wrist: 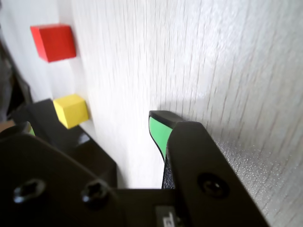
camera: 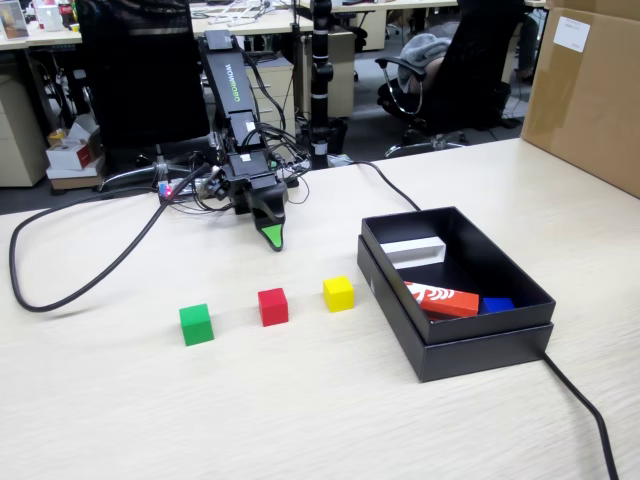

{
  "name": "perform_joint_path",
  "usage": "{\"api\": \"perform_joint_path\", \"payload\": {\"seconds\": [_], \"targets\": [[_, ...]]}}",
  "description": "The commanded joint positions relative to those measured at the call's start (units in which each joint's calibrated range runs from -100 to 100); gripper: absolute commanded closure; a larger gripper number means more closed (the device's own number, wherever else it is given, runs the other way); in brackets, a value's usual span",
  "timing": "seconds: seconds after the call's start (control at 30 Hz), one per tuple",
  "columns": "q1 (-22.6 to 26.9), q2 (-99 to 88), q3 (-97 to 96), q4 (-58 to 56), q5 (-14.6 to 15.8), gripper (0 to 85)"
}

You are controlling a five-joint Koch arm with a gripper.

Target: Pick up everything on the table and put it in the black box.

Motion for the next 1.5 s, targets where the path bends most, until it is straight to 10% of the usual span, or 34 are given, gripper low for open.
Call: {"api": "perform_joint_path", "payload": {"seconds": [0.0, 0.4, 1.47], "targets": [[-1.12, -0.69, 4.04, -12.23, -0.1, 36.6], [-5.37, -0.69, 35.77, -45.83, 0.34, 38.2], [-14.46, 73.09, 85.55, -47.56, -7.13, 37.0]]}}
